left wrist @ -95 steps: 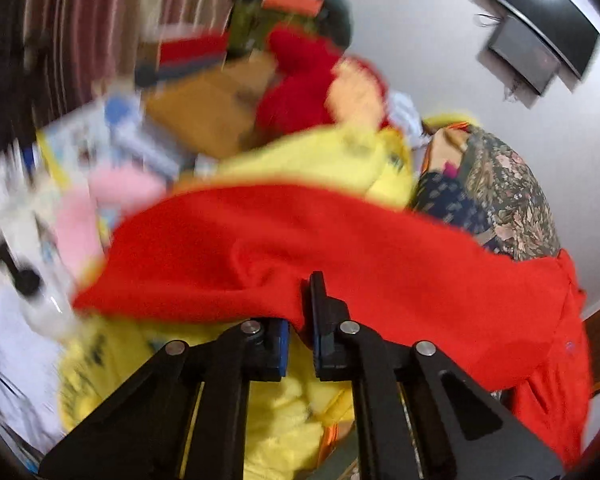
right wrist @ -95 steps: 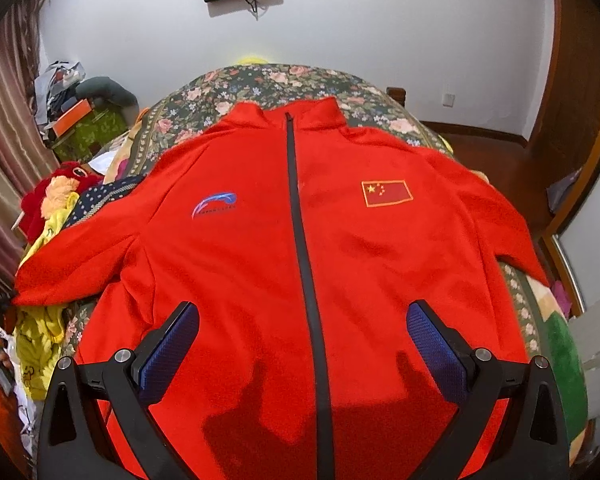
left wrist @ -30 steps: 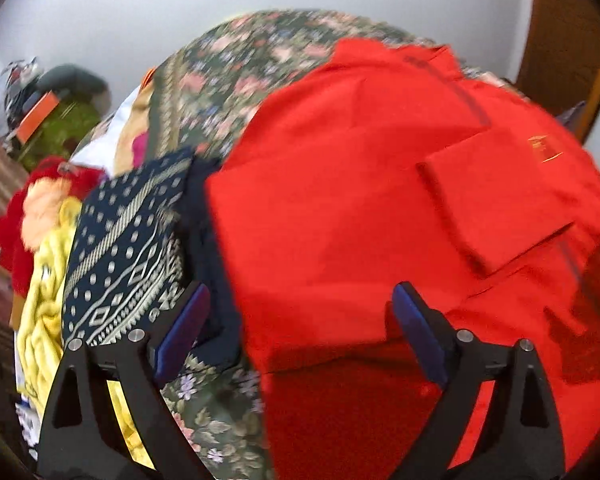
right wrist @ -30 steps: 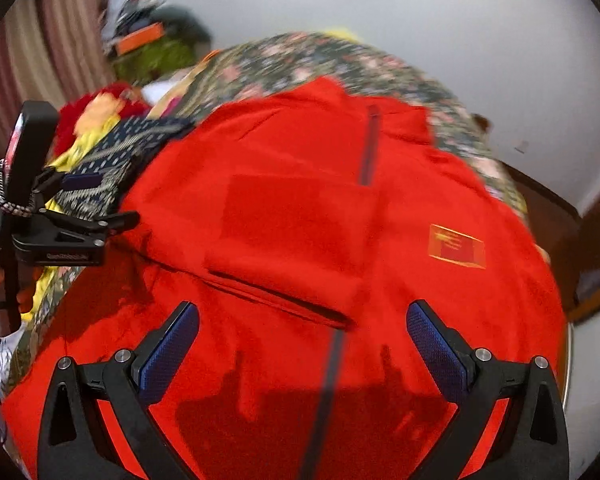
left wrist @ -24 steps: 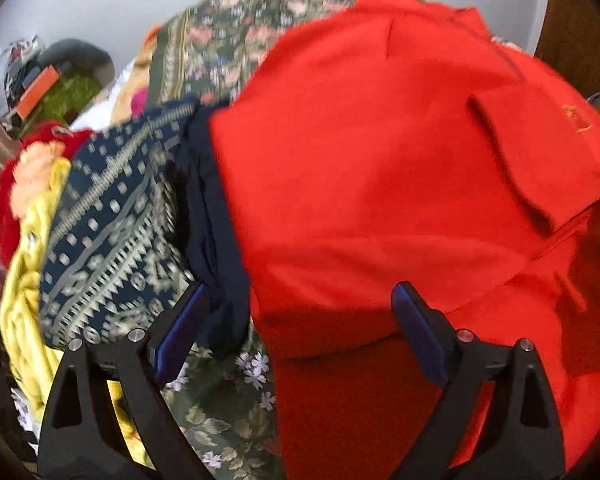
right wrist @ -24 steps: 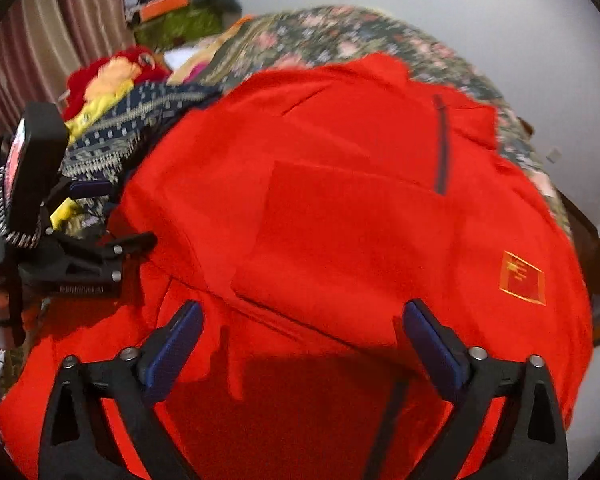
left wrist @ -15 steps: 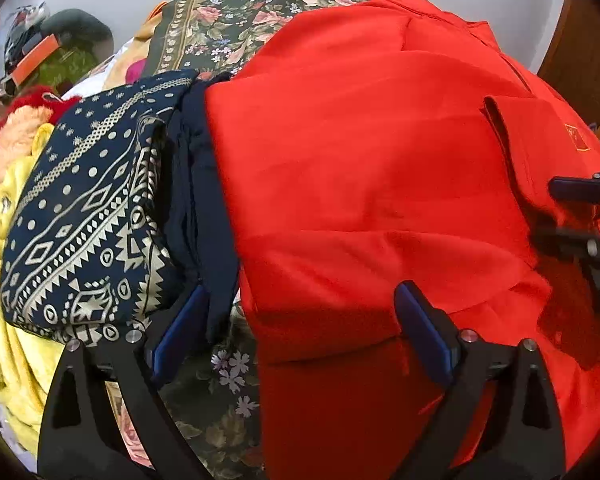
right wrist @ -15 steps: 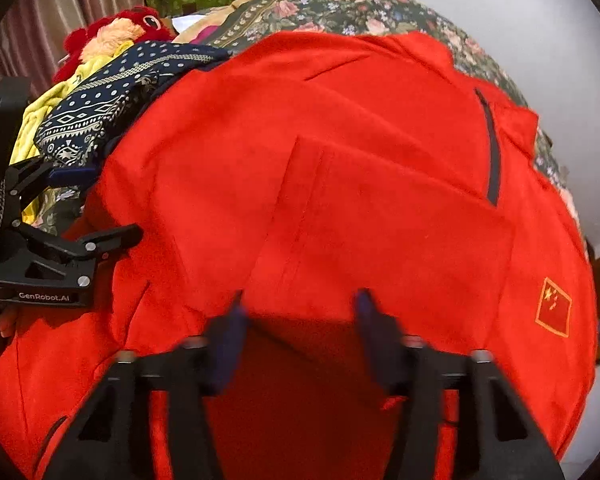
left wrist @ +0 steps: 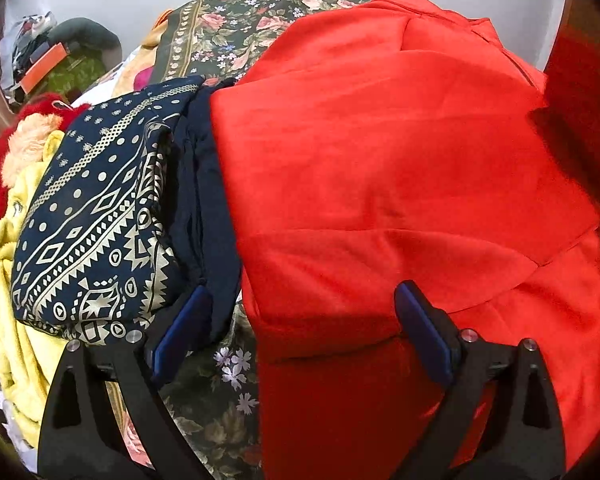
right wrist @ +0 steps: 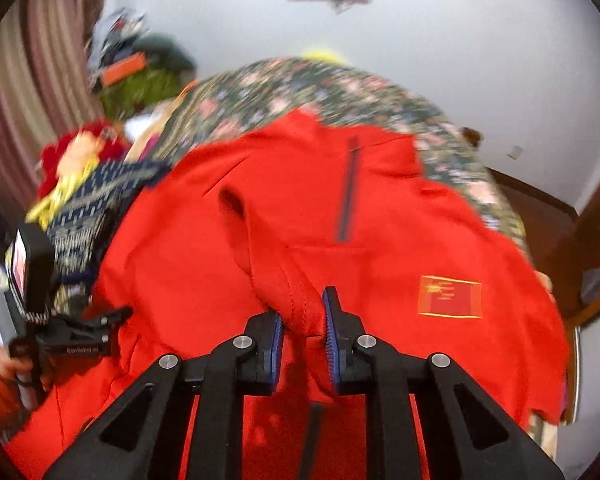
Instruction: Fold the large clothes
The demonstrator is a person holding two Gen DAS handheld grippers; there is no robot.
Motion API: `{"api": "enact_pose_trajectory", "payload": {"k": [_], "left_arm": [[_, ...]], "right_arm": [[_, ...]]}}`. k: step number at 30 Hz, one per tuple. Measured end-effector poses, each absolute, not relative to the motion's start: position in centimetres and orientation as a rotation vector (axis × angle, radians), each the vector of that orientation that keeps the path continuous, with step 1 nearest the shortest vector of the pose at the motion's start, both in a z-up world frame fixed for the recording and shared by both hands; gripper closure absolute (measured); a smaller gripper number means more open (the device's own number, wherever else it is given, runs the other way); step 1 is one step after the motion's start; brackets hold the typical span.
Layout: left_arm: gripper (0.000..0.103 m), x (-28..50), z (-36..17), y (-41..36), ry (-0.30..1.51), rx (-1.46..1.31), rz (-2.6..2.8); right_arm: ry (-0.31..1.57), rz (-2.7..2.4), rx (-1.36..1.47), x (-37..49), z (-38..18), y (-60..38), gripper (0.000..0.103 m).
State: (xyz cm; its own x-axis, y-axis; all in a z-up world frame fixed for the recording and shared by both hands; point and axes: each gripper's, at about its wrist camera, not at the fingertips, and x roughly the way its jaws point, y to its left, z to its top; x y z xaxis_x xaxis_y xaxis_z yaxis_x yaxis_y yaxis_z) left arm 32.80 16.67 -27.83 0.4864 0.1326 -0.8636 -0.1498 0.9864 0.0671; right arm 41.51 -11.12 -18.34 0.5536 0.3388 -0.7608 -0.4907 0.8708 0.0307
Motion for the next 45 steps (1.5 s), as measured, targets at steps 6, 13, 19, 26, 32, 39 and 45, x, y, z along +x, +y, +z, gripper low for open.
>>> {"api": "enact_pose_trajectory", "payload": {"k": [6,13,19,26,32,39,45], "left_arm": [[0.007,33.0,-27.8,16.6,1.055,-0.009,0.19],[0.007,33.1,-27.8,16.4,1.06,0.0,0.207],[0.007,33.1,-27.8,16.2,1.061,0.01,0.214],[0.007,33.1,-27.9,16.2,1.065,0.014,0.219],[0.003,33.2,-28.1,16.1,1.067,0.021,0.245],[0.002,33.3,-28.0,16.0,1.074,0.036,0.261],[0.003,33.3,-26.4,15.4,1.111,0.043,0.27]], "right_arm": [[0.85,0.375,-0.101,42.8,-17.2,-18.1,0.088],[0.974,0.313,-0.035,43.9,-21.2,-22.8,0.089],[1.105,0.284,-0.07,44.3,-25.6,-24.2,0.088],[1.129,0.268,-0.197,44.3,-25.9,-24.1,0.086],[1.085,0.096,-0.356,43.3,-25.4,-24.6,0.038],[1.058,0.035,-0.152,41.4,-22.0,-32.1,0.001],[0.985,0.114,-0.043,38.2,-17.0,-35.6,0.001]]}}
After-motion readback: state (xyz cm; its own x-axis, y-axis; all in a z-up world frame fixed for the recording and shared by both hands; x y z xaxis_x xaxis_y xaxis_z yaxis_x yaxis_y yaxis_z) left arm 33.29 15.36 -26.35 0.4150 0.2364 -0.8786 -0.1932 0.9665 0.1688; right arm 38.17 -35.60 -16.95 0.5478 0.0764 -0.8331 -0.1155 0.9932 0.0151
